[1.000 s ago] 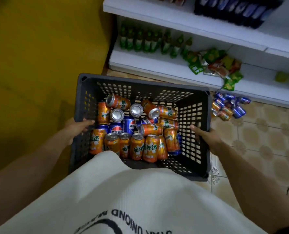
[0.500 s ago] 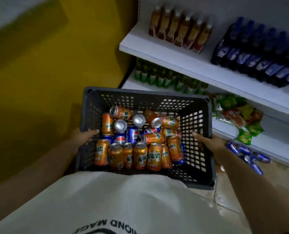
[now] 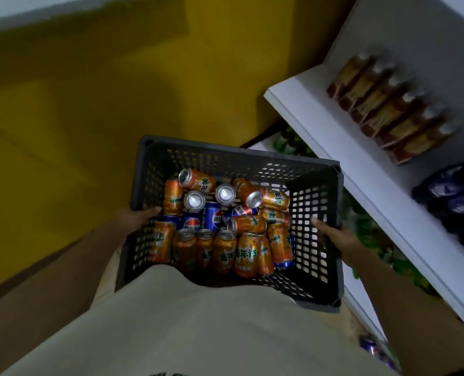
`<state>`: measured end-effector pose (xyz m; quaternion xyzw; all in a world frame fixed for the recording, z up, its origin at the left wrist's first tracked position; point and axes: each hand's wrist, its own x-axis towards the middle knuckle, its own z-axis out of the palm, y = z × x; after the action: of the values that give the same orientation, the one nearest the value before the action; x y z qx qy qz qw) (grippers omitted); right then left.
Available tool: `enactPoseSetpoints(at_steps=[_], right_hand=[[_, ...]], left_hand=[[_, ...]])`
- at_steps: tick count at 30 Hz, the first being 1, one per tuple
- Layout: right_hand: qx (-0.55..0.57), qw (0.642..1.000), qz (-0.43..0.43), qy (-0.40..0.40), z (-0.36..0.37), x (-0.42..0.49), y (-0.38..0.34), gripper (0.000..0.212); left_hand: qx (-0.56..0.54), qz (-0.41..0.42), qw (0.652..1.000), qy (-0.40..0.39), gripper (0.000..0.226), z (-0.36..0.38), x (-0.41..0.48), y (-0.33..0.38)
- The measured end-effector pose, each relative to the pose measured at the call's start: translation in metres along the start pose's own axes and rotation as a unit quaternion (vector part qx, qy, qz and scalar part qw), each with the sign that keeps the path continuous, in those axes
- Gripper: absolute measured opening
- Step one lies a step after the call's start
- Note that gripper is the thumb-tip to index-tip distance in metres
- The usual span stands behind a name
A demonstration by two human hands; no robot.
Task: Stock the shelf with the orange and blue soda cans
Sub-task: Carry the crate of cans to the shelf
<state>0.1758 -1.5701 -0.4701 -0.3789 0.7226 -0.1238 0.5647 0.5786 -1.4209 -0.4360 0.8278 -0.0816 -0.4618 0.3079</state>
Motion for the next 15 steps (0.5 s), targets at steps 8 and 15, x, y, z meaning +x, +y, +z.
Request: enactPoseSetpoints(at_steps=[8, 15], right_hand=[[-0.101, 0.993, -0.023, -0.056, 0.040, 0.058, -0.109, 0.052], [-0.150, 0.982, -0.024, -0.112, 0.067, 0.118, -0.194, 0.050]], left_hand=[[-0.047, -0.012, 0.998, 0.041, 0.046, -0.010, 0.042, 0.013], [-0.066, -0.059, 0.990, 0.111, 0.046, -0.006, 0.076, 0.025]])
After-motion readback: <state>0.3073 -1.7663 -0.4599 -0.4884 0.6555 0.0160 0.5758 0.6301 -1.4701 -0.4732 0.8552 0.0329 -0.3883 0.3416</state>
